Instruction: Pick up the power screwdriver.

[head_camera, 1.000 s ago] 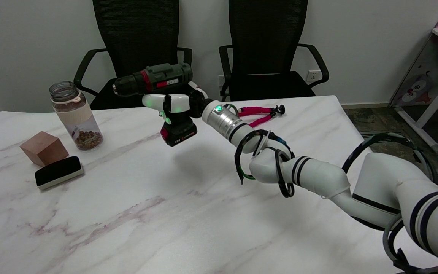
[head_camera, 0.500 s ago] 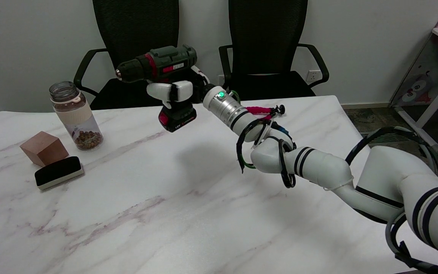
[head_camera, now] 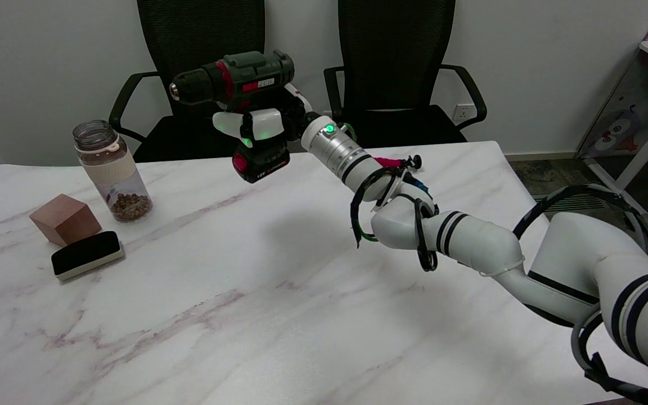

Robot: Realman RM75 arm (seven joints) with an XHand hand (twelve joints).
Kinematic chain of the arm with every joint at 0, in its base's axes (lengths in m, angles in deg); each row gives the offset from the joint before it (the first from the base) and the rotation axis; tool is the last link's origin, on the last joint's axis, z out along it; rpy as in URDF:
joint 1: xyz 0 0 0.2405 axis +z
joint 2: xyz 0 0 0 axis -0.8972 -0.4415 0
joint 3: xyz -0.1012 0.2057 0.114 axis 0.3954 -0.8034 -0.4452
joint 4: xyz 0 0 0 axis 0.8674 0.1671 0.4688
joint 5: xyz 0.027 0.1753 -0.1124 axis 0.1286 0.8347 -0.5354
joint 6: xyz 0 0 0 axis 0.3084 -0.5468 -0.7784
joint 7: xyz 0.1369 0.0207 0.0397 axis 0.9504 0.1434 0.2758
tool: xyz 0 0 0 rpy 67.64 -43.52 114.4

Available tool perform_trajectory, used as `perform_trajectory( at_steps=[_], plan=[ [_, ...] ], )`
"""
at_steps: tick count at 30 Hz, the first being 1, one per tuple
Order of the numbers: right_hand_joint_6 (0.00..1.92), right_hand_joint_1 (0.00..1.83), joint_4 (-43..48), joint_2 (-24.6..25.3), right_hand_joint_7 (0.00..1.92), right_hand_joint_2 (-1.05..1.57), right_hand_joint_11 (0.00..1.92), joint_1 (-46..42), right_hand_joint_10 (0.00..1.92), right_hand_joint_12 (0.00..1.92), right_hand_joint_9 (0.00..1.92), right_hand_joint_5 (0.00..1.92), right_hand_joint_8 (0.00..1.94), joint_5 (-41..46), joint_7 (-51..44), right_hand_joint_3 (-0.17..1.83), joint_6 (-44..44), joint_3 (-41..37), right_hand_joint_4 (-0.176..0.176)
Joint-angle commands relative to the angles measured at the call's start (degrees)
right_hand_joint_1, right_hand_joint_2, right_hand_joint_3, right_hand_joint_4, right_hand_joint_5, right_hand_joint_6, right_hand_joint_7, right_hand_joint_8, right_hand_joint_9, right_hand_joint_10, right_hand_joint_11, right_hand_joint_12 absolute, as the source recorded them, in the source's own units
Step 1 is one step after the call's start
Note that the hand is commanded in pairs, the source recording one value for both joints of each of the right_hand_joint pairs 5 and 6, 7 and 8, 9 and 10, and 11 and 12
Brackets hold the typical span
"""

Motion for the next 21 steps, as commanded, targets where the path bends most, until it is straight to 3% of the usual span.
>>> perform_trajectory(
  at_steps=[1,9,21],
  plan=[
    [1.62,1.40,-1.75,-0.07,1.62,1.13,1.78,0.37,1.92,1.78,1.92,1.62,1.62,2.54,-0.19,0.94,0.22,-1.39,0.037],
    [1.74,1.21,-2.85,-0.62,1.74,1.56,1.85,1.33,1.92,1.85,1.92,1.74,1.74,4.63,-0.19,0.66,0.00,-1.48,0.051],
    [1.77,1.19,-8.79,-1.95,1.77,1.57,1.92,-0.26,1.92,1.92,1.92,1.77,1.77,4.63,-0.19,0.70,0.33,-0.97,0.057]
  ],
)
